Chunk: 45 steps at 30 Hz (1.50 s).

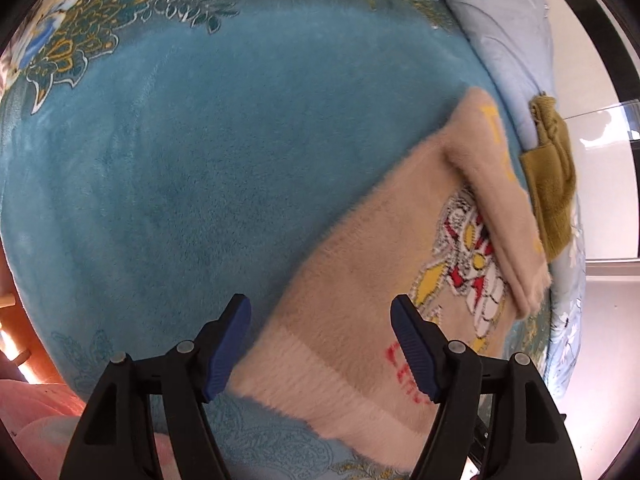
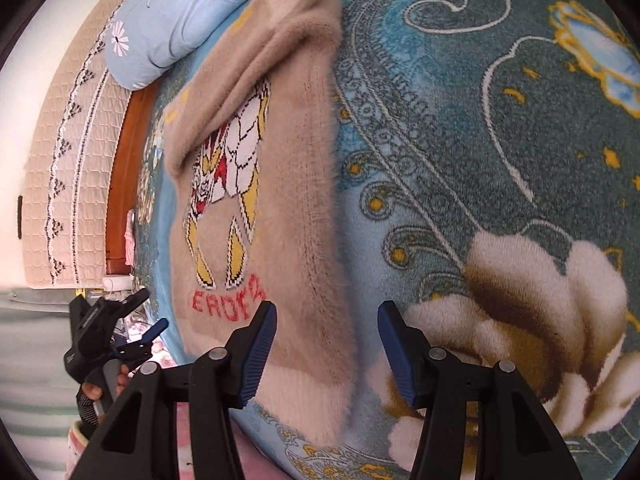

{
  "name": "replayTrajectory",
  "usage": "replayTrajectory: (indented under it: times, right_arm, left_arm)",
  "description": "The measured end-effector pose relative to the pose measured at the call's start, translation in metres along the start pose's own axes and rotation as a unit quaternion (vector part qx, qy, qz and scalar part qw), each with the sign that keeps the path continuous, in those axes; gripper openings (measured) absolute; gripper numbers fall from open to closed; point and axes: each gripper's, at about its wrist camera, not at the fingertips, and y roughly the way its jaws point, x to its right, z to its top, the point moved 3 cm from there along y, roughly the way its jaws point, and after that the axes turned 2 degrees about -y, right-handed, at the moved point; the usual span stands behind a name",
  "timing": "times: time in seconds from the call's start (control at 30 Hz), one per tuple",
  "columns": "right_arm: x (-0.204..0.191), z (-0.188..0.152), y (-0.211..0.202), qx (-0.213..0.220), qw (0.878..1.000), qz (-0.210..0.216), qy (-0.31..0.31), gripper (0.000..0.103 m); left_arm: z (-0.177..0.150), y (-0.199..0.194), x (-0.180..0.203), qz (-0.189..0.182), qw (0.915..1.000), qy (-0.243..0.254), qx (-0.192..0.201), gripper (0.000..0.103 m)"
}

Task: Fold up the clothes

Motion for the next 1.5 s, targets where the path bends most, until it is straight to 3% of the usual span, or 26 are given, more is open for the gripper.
replayTrajectory:
  times: [0.13, 0.5, 0.63, 0.7, 0.8, 1.13, 1.5]
  right_arm:
    - [-0.002, -0.004, 0.004, -0.013, 1.000, 0.026, 0.010, 0.057]
    - [-0.010, -0.007, 0.013, -0.002, 0.999, 0.026, 0.045, 0.058]
    - [-0.012, -0.011, 0.013, 0.000, 0.998, 0.023, 0.066, 0.055]
    - [-0.014, -0.014, 0.015, 0.000, 0.997, 0.017, 0.073, 0.046]
    - [-0.017, -0.019, 0.014, 0.001, 0.996, -0.002, 0.085, 0.012]
    - [-0.092, -0.017, -0.051, 0.041, 0.999, 0.009, 0.011, 0.011]
    - [-0.138, -0.075, -0.099, 0.044, 0.999, 0.012, -0.023, 0.011]
  left_arm:
    - [0.003, 0.019, -0.002, -0.003, 0.9998, -0.010, -0.018, 0.073]
    - [-0.006, 0.031, -0.015, -0.048, 0.9978, -0.024, -0.039, 0.069]
    - [-0.011, 0.028, -0.006, -0.046, 0.9976, 0.011, -0.050, 0.042]
    - [-0.015, 0.028, -0.007, -0.033, 0.9977, 0.021, -0.055, 0.011]
    - [-0.021, 0.018, -0.009, -0.040, 0.9976, 0.029, -0.048, 0.010]
    - [-0.027, -0.035, 0.000, -0.102, 0.9913, 0.075, -0.035, 0.010]
    - [-0.057, -0.116, -0.034, -0.192, 0.9781, 0.077, -0.026, 0.009]
